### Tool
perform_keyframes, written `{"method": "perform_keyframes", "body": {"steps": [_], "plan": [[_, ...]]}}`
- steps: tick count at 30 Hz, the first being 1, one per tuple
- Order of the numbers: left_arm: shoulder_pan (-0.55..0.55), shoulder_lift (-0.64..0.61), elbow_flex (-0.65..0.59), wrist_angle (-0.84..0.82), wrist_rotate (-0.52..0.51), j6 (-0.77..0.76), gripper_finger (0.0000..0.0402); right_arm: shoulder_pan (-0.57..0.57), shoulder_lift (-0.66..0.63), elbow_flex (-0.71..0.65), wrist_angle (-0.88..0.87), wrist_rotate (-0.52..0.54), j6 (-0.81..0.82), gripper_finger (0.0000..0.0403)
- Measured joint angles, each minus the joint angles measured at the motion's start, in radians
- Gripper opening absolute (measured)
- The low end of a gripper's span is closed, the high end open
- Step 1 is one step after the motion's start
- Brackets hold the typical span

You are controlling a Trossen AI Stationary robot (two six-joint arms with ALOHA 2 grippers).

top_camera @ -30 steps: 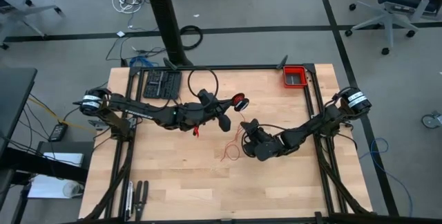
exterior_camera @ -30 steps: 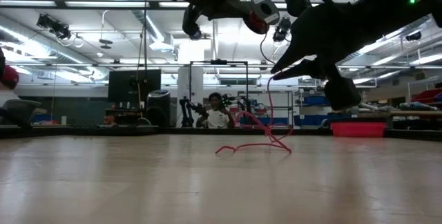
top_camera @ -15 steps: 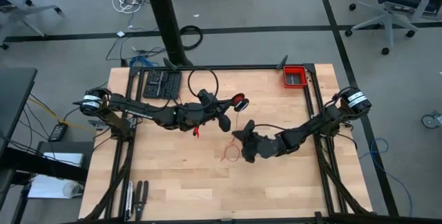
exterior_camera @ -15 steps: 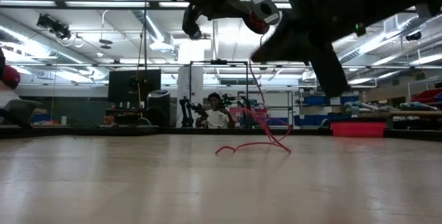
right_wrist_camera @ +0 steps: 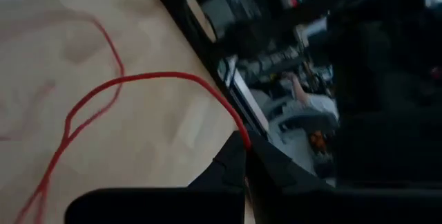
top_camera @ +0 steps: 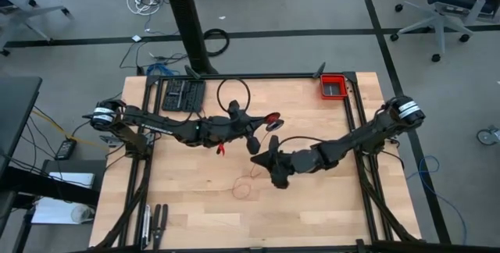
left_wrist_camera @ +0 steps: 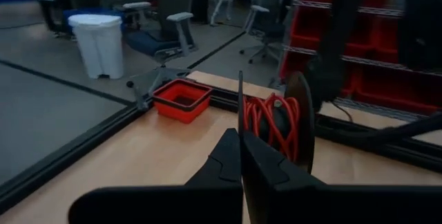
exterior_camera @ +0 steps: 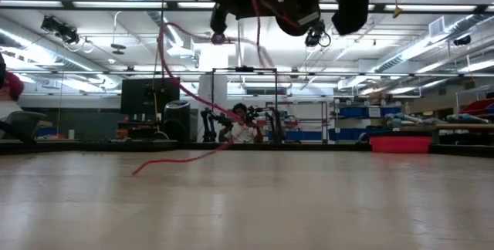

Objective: Coil cords
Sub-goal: Coil the red wire on the black spool

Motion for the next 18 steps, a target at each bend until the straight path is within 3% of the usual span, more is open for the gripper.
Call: {"method": "perform_keyframes", "body": {"steps": [9, 18], "plan": [[0.000, 0.000, 0.000, 0.010, 0.074, 0.035, 0.0000, -0.058, -0.147, 0.000, -0.118, -0.267, 0.112, 0.0000], [0.000, 0.000, 0.000, 0.044, 0.135, 0.049, 0.0000, -0.113, -0.244, 0.000, -0.169, -0.285, 0.210, 0.0000]]}}
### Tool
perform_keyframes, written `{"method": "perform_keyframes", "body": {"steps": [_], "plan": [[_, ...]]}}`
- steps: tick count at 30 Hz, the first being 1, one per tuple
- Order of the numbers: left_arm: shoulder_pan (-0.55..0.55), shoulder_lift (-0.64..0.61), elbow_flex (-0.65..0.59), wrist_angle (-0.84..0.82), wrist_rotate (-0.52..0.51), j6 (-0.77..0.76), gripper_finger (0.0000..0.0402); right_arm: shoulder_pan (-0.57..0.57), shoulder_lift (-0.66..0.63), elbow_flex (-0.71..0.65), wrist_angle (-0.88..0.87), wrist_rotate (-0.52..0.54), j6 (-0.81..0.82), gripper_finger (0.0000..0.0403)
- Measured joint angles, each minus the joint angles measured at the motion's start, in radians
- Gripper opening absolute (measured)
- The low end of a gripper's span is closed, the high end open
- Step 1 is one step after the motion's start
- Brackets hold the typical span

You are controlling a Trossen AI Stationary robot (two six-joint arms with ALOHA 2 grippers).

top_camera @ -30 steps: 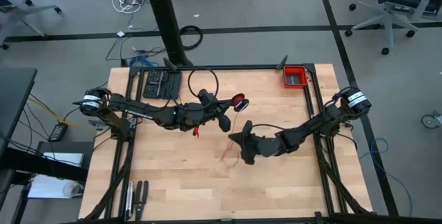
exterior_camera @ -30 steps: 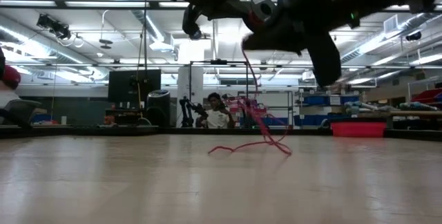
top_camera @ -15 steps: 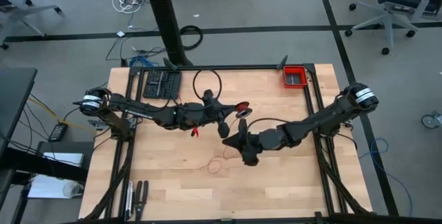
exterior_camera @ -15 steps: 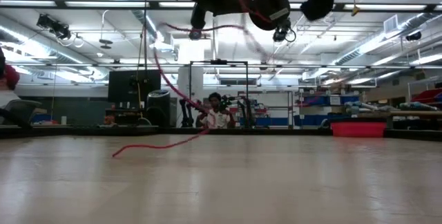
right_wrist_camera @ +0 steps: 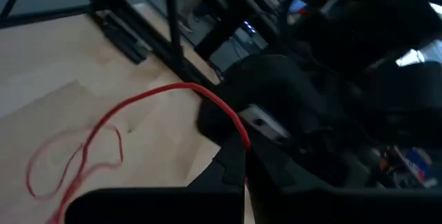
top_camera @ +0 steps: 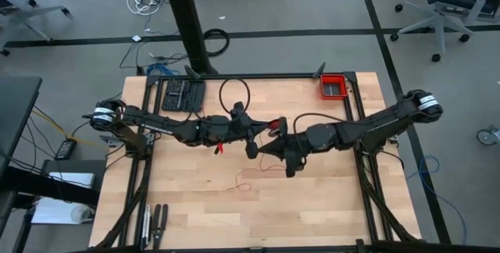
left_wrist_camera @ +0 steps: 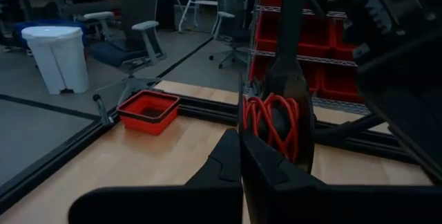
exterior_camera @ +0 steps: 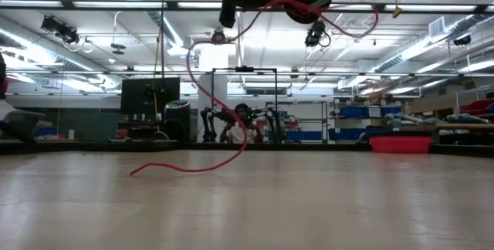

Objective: Coil cords
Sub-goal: Coil the red wire on the black spool

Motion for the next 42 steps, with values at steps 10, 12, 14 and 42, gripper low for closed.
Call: {"method": "perform_keyframes", "body": {"steps": [10, 12, 14, 42], "plan": [[0.000, 0.000, 0.000, -0.004, 0.004, -0.016, 0.0000, -0.035, -0.013, 0.000, 0.051, 0.041, 0.131, 0.0000], [0.000, 0.000, 0.000, -0.017, 0.004, -0.016, 0.0000, -0.035, -0.030, 0.000, 0.069, 0.063, 0.133, 0.0000], [0.000, 0.000, 0.000, -0.025, 0.004, -0.016, 0.0000, -0.027, -0.058, 0.000, 0.070, 0.093, 0.132, 0.0000], [0.000, -0.031, 0.000, -0.073, 0.004, 0.056, 0.0000, 0.078, -0.312, 0.000, -0.677, 0.450, 0.419, 0.0002]]}}
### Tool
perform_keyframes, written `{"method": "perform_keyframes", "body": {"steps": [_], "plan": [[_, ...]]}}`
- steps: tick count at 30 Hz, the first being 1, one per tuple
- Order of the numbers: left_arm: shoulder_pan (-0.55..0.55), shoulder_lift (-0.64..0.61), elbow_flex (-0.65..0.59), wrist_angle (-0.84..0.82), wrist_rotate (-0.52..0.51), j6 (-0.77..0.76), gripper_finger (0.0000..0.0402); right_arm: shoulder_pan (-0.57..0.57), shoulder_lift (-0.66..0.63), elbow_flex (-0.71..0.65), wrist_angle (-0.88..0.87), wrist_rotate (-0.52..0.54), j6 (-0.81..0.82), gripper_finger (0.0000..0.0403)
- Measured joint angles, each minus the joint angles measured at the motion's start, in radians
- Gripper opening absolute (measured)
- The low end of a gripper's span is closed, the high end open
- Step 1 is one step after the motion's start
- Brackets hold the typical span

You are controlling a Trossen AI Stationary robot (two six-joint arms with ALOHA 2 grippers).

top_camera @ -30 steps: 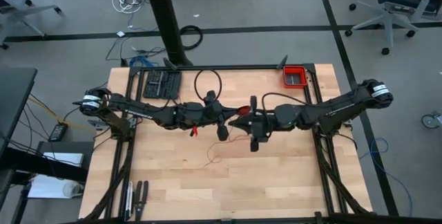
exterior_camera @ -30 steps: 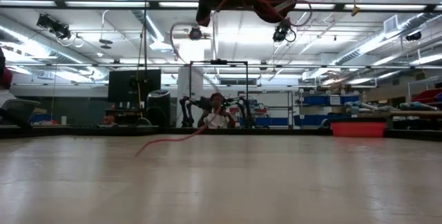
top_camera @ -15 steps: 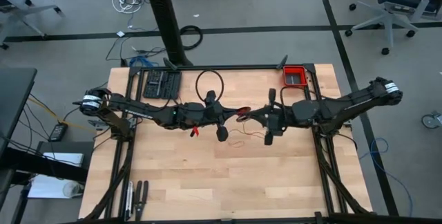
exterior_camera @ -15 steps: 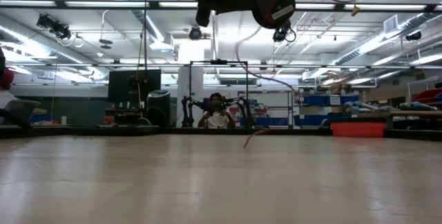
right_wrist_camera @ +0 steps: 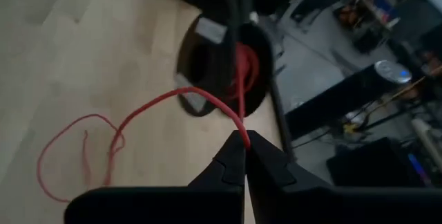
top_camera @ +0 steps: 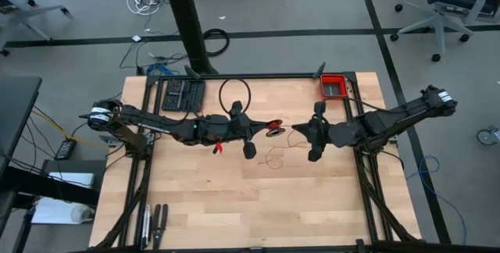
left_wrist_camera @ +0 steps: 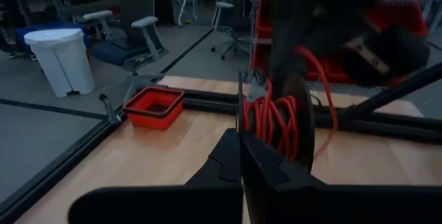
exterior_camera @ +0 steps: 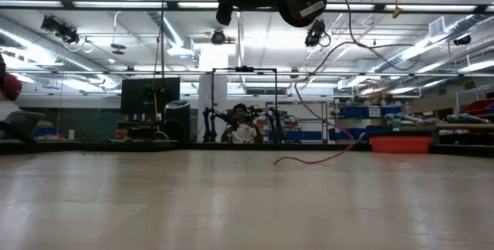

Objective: Coil cords
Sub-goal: Coil the red wire on the black spool

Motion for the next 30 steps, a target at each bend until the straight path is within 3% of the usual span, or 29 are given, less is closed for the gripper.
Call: {"method": "perform_keyframes", "body": {"steps": [8, 14, 21, 30], "plan": [[-0.001, 0.000, 0.000, 0.076, 0.000, -0.005, 0.0000, -0.020, 0.095, 0.000, 0.018, -0.087, 0.116, 0.0030], [-0.016, 0.000, 0.000, 0.088, -0.021, -0.007, 0.0000, -0.031, 0.188, -0.062, 0.211, -0.236, 0.146, 0.0039], [-0.019, -0.001, 0.000, 0.084, -0.047, -0.008, 0.0000, -0.034, 0.251, -0.163, 0.369, -0.215, 0.231, 0.0048], [-0.019, -0.002, 0.000, 0.063, -0.063, -0.009, 0.0000, -0.034, 0.250, -0.222, 0.447, -0.216, 0.300, 0.0101]]}}
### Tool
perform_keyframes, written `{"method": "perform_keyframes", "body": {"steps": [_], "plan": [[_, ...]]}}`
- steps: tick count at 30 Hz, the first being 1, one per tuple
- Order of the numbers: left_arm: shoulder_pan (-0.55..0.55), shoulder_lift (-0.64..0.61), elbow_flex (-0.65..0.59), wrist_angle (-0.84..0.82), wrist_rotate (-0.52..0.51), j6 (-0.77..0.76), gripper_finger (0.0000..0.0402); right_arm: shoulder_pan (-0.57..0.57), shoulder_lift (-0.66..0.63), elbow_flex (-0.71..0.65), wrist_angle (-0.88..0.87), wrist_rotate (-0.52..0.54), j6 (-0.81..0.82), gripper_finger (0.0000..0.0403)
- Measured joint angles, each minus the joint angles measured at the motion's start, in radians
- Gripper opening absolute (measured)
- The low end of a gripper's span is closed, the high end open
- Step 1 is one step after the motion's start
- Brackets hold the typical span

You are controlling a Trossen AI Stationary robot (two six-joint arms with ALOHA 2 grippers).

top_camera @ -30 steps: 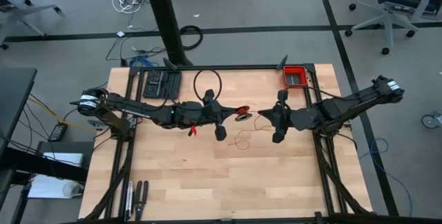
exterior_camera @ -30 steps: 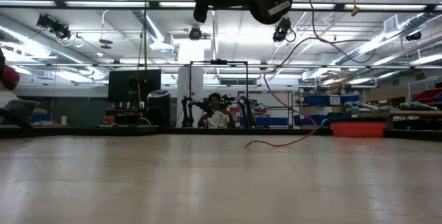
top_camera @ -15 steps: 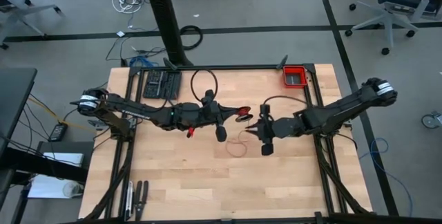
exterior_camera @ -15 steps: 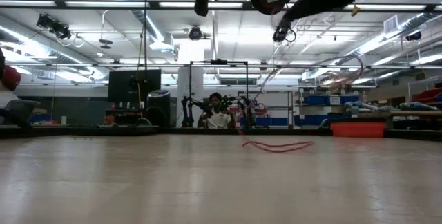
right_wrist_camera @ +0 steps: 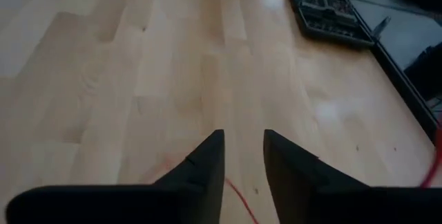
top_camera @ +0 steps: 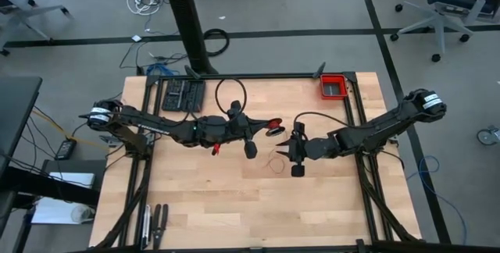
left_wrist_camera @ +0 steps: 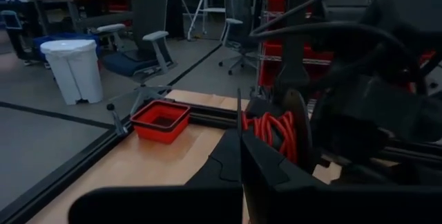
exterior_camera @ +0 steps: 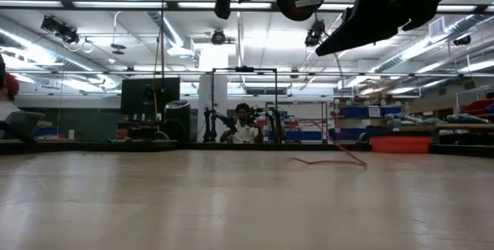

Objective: Coil cords
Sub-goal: Coil the red wire on the black spool

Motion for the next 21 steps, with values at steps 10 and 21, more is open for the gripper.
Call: {"method": "perform_keyframes", "body": {"steps": [10, 21], "plan": [[0.000, 0.000, 0.000, -0.044, -0.050, -0.022, 0.0000, 0.015, -0.001, -0.002, -0.041, -0.001, -0.017, 0.0114], [0.000, 0.000, 0.000, -0.041, -0.049, -0.041, 0.0000, 0.007, -0.002, -0.031, -0.053, -0.025, 0.038, 0.0114]]}}
